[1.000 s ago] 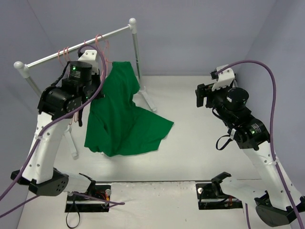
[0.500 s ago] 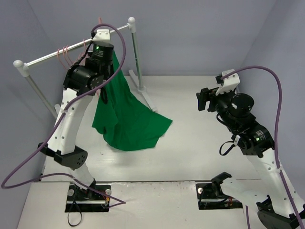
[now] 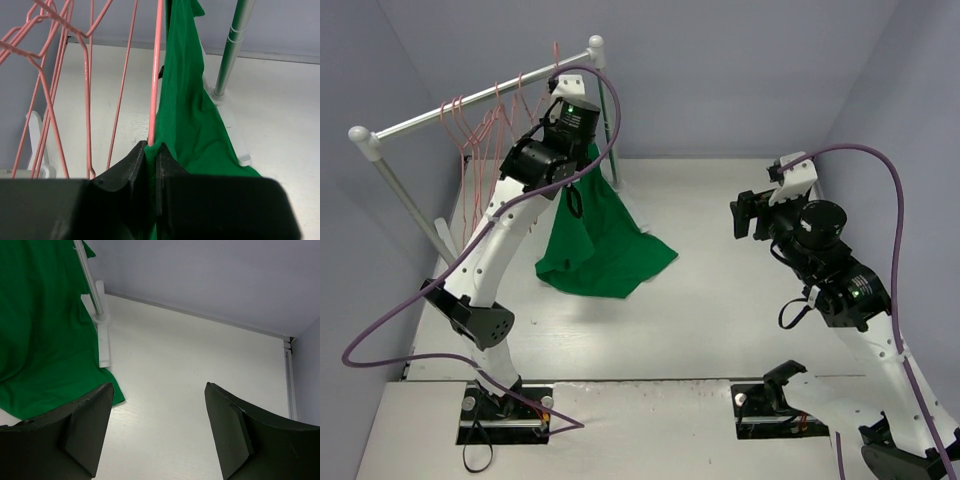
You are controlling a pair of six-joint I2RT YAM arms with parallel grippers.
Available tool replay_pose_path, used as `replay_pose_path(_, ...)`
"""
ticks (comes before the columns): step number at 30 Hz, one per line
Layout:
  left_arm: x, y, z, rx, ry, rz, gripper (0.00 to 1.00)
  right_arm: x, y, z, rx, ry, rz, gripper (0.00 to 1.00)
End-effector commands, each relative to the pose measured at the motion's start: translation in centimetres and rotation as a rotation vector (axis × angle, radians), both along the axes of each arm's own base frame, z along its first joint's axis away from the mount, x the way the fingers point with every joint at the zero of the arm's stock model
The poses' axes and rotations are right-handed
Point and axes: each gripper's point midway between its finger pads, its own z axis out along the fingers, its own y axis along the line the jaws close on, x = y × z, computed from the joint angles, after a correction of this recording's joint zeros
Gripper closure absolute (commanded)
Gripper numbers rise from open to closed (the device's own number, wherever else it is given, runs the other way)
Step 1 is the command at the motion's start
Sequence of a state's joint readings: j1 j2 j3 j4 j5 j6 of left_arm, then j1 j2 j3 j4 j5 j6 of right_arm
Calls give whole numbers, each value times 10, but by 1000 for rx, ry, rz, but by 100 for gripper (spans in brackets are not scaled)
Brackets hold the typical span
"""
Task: Place the t-shirt on the hanger
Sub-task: Place the hanger at the clothesline.
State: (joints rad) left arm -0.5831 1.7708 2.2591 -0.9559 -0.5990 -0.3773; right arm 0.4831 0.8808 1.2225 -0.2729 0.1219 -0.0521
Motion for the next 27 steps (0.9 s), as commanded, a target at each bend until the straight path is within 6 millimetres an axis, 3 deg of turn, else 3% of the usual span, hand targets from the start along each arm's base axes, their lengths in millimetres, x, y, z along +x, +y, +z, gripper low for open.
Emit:
replay_pose_path(1, 19, 3, 25, -88, -152, 94, 100, 4, 3, 17, 35, -61, 8, 29)
replay_pose_path(9, 44, -8, -7, -70, -124, 54, 98, 3, 1, 6, 20, -49, 3, 28)
replay_pose_path(12, 47, -9, -7, -53, -129, 32, 79, 1, 0, 2, 21, -44, 1, 26)
replay_pose_path(15, 41, -8, 6, -45, -144, -4, 51, 0, -3, 0, 19, -42, -12, 23)
replay_pose_path(17, 32, -5, 21, -32, -163, -40, 33, 0, -7, -2, 18, -43, -30, 17)
replay_pose_path(19, 20, -3, 37, -24, -184, -87, 26, 0, -10, -2, 20, -43, -50, 14)
replay_pose_path(22, -9, 8, 69, -42, -244, -144, 22, -2, -15, -1, 34, -49, -72, 4)
replay_pose_path(23, -11, 6, 68, -35, -238, -161, 21, -2, -16, 0, 37, -50, -77, 2)
replay_pose_path(25, -40, 22, 90, -37, -288, -188, 21, -4, -20, 2, 41, -59, -95, 0)
replay_pose_path(27, -65, 37, 94, -23, -306, -202, 20, -7, -26, 5, 40, -71, -116, 0)
